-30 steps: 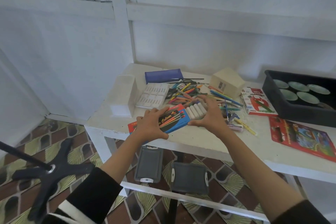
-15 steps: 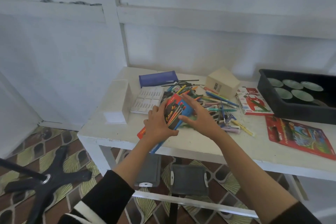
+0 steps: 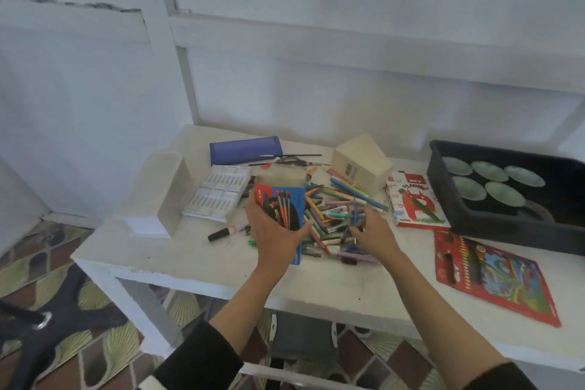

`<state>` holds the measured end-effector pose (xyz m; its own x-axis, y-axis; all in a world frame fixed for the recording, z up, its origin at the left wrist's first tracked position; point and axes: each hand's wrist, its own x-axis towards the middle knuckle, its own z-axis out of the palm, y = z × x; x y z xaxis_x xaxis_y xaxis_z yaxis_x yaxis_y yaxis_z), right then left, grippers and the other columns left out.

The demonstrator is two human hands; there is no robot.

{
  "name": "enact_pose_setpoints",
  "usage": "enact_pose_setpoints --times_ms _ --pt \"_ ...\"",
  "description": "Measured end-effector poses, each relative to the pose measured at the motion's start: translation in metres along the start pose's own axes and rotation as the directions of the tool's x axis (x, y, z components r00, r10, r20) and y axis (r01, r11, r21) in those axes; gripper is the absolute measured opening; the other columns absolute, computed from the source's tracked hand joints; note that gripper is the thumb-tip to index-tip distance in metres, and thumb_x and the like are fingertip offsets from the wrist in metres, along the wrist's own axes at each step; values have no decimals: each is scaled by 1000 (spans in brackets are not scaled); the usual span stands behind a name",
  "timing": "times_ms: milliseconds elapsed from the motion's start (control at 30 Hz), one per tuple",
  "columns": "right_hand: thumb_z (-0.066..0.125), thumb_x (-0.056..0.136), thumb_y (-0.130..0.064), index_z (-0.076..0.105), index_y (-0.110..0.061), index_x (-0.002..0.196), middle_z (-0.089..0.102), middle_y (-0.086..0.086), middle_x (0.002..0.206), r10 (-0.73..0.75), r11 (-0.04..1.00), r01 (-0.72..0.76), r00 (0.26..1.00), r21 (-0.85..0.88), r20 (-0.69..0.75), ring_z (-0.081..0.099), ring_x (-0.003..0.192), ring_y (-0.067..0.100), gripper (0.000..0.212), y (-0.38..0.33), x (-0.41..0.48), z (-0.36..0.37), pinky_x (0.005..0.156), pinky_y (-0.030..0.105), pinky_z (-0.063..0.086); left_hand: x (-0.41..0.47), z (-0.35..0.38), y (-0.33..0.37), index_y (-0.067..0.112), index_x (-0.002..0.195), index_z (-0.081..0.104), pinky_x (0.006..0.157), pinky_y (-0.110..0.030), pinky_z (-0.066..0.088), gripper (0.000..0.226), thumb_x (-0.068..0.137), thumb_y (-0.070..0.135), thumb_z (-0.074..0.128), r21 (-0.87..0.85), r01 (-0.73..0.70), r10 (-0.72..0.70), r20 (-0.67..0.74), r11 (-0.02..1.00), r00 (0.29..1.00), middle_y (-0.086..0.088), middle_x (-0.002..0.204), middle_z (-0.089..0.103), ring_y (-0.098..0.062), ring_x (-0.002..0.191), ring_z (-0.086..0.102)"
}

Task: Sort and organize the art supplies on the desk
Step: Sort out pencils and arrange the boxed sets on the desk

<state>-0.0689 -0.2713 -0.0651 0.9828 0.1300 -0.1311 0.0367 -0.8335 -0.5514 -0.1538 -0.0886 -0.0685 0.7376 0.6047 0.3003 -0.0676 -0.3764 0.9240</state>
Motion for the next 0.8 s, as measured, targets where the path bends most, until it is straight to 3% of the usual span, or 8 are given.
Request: enact_pose_setpoints --times_ms 167,233,367,433,567,700,800 --pt "57 88 -20 35 -16 133 56 9 122 -46 962 54 998 -269 36 56 107 26 50 -4 20 12 80 37 51 -9 14 -3 22 143 17 104 -40 45 115 55 14 92 -78 -46 40 -72 996 997 -3 136 32 -15 128 39" --pt "59 87 -20 39 -18 127 58 7 118 -26 966 43 997 -256 69 56 105 25 44 -4 27 11 77 36 50 -9 15 -1 23 141 18 104 -39 44 112 57 12 91 -62 -107 98 -136 992 986 -3 136 32 -17 128 39" --pt "62 86 -21 41 -16 118 60 6 106 -14 970 41 993 -238 114 56 88 22 38 -3 31 3 63 30 43 -7 11 12 23 141 19 101 -18 40 108 60 15 90 1 -220 216 -205 975 955 8 130 30 -11 123 39" --pt "62 86 -20 41 -16 112 60 5 99 -62 978 82 992 -193 110 55 81 20 33 -4 32 -3 57 28 40 -6 9 19 22 136 24 98 -16 38 101 60 20 90 55 -270 275 -228 961 934 12 124 30 -13 118 40" --pt "62 84 -5 51 -14 97 61 6 87 -223 945 234 972 227 -73 60 74 19 20 -12 28 -22 65 34 54 -8 4 25 31 119 33 92 -16 39 82 59 28 90 96 -299 314 -234 949 920 0 114 37 -15 106 45" --pt "69 80 -1 61 -12 88 62 -5 77 -223 733 357 930 579 -292 61 71 10 16 -27 27 -42 64 18 52 -13 0 28 22 119 41 90 -14 40 77 59 35 87 105 -271 287 -186 957 940 -3 111 45 -14 103 47" --pt "69 78 3 61 -7 90 62 -5 77 -86 519 296 952 802 -295 61 64 -3 17 -39 25 -52 61 9 48 -13 -5 29 24 119 42 89 -15 41 78 58 42 88 107 -263 278 -160 959 947 -1 111 46 -10 103 48"
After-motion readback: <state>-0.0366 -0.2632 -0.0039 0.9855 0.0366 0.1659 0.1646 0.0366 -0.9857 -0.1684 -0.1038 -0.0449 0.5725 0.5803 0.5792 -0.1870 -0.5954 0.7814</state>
